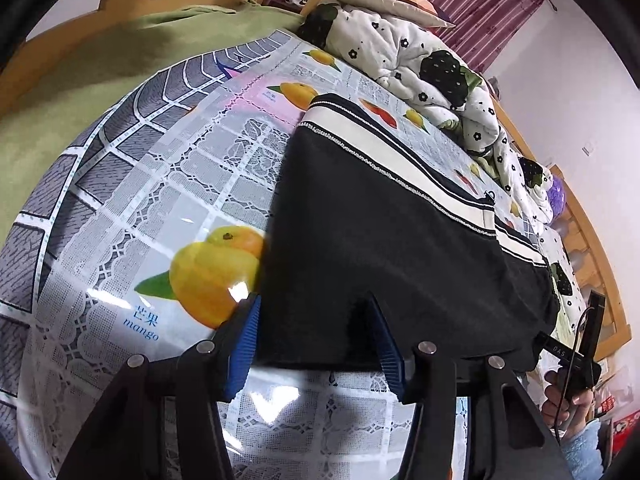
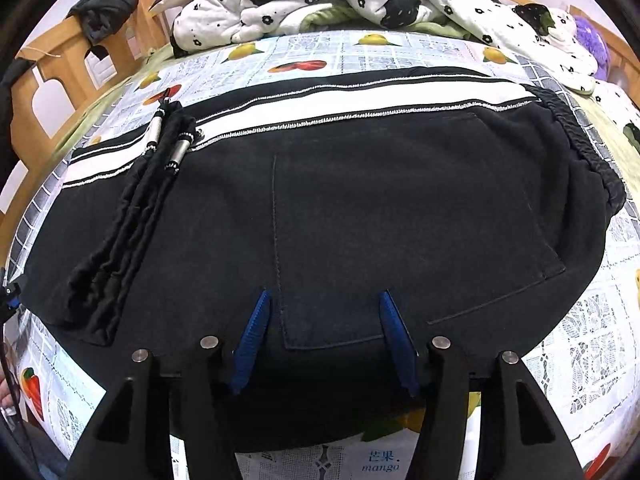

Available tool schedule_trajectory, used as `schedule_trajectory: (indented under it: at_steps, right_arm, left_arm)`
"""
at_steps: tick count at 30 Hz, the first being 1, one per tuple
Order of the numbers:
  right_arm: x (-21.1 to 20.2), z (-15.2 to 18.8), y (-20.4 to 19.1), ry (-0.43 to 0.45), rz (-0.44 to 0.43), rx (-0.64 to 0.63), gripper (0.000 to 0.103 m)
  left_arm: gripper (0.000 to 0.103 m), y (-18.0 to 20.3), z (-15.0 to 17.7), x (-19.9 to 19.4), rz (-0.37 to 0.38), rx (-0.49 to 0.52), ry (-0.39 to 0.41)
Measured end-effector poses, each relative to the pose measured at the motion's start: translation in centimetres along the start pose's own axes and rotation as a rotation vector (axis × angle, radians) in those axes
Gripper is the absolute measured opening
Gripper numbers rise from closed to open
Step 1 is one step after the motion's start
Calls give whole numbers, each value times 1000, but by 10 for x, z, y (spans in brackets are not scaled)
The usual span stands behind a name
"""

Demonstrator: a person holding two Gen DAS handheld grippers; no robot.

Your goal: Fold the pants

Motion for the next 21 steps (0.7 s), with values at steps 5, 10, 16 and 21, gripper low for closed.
schedule_trajectory:
  at_steps: [5, 10, 16, 21]
  right_arm:
    - [-2, 0, -1, 25, 12, -3, 58]
    - [-7, -4, -2, 55, 21, -4, 58]
    - [-21, -15, 15, 117, 38, 66, 58]
    - [-28, -19, 24, 104, 13, 106, 55]
  left_arm:
    - [49, 2, 1, -3, -9, -2, 26]
    - [48, 1, 1, -4, -4, -34, 46]
    - [48, -1, 1, -2, -5, -62, 34]
    - [31, -9, -2, 0, 12, -141, 13]
Point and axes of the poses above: each gripper's, at about its wrist camera, not at the fingertips, and x roughly the way its jaws point, y to its right, z to its underside, the point moved 10 cm from there along x, roughly the way its jaws point
